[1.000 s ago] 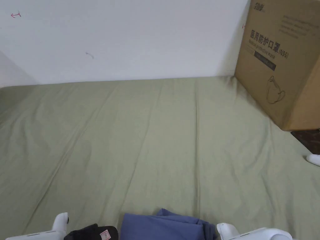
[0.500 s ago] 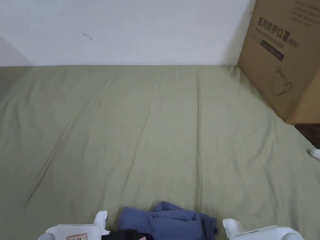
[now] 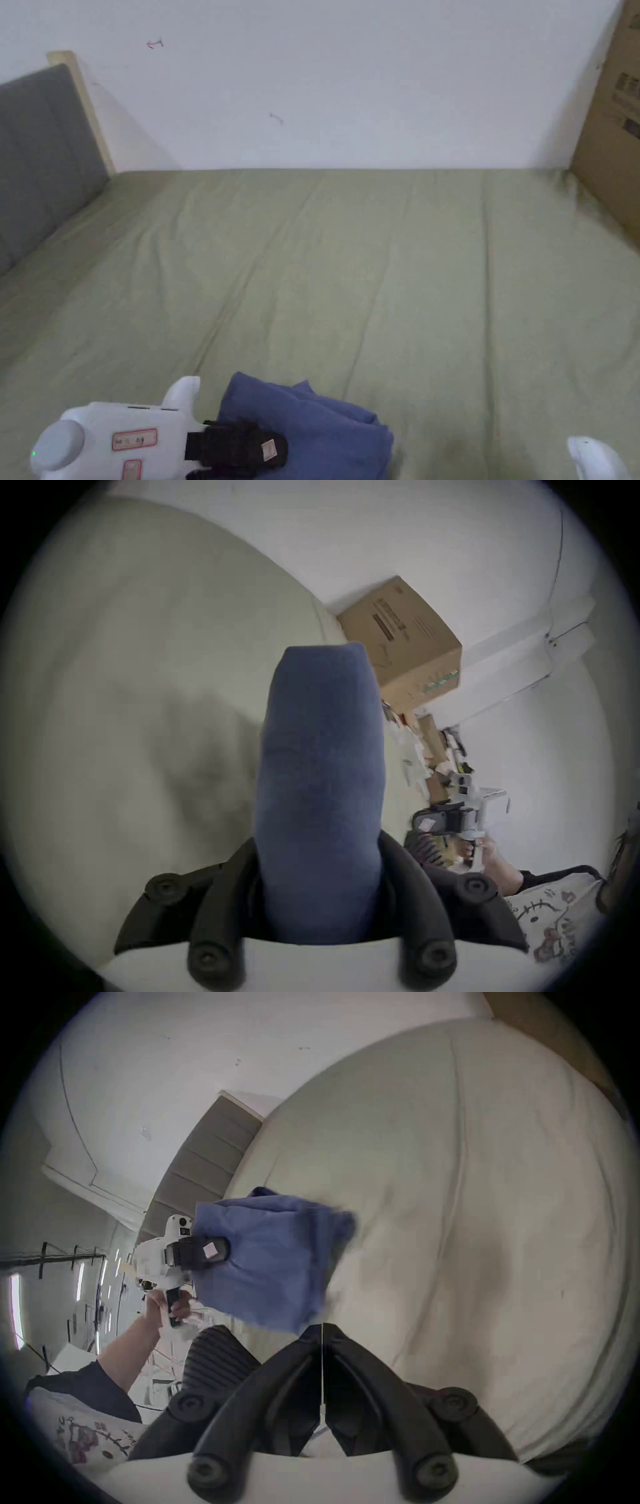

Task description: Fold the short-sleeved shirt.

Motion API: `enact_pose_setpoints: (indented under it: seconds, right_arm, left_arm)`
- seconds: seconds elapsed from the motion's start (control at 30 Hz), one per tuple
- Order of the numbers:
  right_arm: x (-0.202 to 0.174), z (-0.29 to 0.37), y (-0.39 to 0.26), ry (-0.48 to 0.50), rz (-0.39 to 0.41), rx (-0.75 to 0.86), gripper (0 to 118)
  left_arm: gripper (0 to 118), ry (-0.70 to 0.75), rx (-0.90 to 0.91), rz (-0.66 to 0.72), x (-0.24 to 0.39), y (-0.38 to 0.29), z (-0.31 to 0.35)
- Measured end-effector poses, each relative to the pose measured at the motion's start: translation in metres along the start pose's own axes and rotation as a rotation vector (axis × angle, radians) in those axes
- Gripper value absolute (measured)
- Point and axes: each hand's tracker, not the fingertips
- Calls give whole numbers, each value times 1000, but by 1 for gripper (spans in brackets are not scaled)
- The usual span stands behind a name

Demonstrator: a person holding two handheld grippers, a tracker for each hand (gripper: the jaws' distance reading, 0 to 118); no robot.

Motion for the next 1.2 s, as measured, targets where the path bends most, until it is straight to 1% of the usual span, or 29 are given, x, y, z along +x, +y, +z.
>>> enact_pose_setpoints:
  seconds: [0.03,0.13,0.17,0.2,0.27,0.3,0.33,0.37,0.4,0.43,0.47,0.5,0.53,0.57,0.63,0.7,0.77,0.8,0.83,0.87,0.9,0.93,0.97,1.0,1.03,1.07,1.1,1.13,1.2]
  right_arm:
    - [-5,2,1,-9,22,2,0]
    - [-21,5,4,-88,122,10,0]
    - [-24,5,4,-106,138,6,0]
    - [-32,4,4,-124,150,2,0]
    - [-34,3,4,-123,143,-2,0]
    - [-34,3,5,-111,125,-26,0]
    - [-35,3,6,-114,125,-25,0]
    - [-37,4,6,-118,130,-21,0]
    - [-39,6,7,-128,140,-10,0]
    - [-40,7,10,-130,138,-7,0]
    - [-42,8,11,-131,135,-4,0]
    - [-43,9,12,-131,130,5,0]
    - [-44,10,13,-132,126,15,0]
    - [-44,11,13,-133,122,21,0]
    - [-45,13,15,-134,118,27,0]
    - [-45,13,15,-139,122,30,0]
    - [-45,15,15,-151,129,33,0]
    - [-46,15,14,-153,132,35,0]
    - [-45,16,14,-154,134,40,0]
    - [-43,18,13,-154,134,47,0]
    - [-43,19,14,-152,131,54,0]
    - [-43,21,14,-149,126,61,0]
    - [-44,22,14,-147,123,68,0]
    - [-42,25,15,-149,121,79,0]
    - [-44,28,17,-153,120,90,0]
    - [-46,30,20,-156,119,100,0]
    - [-49,34,23,-157,122,110,0]
    - [-51,40,27,-163,131,131,0]
    - [-61,53,36,-175,150,181,0]
  left_arm:
    - [24,42,12,-4,-12,10,23]
    - [24,259,15,19,-39,30,81]
    - [24,307,12,26,-49,38,94]
    - [24,394,1,6,-56,44,109]
    - [24,544,-18,-55,-66,55,127]
    - [24,670,-39,-88,-62,56,132]
    - [25,789,-56,-105,-65,61,139]
    - [31,871,-65,-117,-68,62,143]
    - [45,925,-54,-137,-71,62,148]
    - [71,990,-41,-145,-78,66,154]
    - [106,1057,-42,-167,-79,68,157]
    - [116,1116,-37,-177,-81,68,161]
    - [114,1164,-32,-196,-81,68,166]
    - [113,1183,-13,-225,-95,73,176]
    - [113,1239,-5,-264,-92,75,183]
    - [113,1280,-2,-310,-79,67,184]
    - [113,1289,12,-332,-72,63,183]
    - [113,1269,29,-329,-67,61,181]
    - [113,1210,76,-322,-62,60,179]
    - [113,1140,131,-332,-50,57,174]
    - [113,1018,182,-333,-36,55,167]
    - [112,861,204,-323,-20,53,157]
    - [109,749,223,-315,-6,51,145]
    - [101,672,243,-317,12,48,127]
    - [83,657,245,-329,31,47,110]
    - [42,606,245,-333,47,47,94]
    - [11,563,222,-327,74,41,69]
    - [3,536,228,-341,92,39,51]
    - [3,477,286,-383,127,35,26]
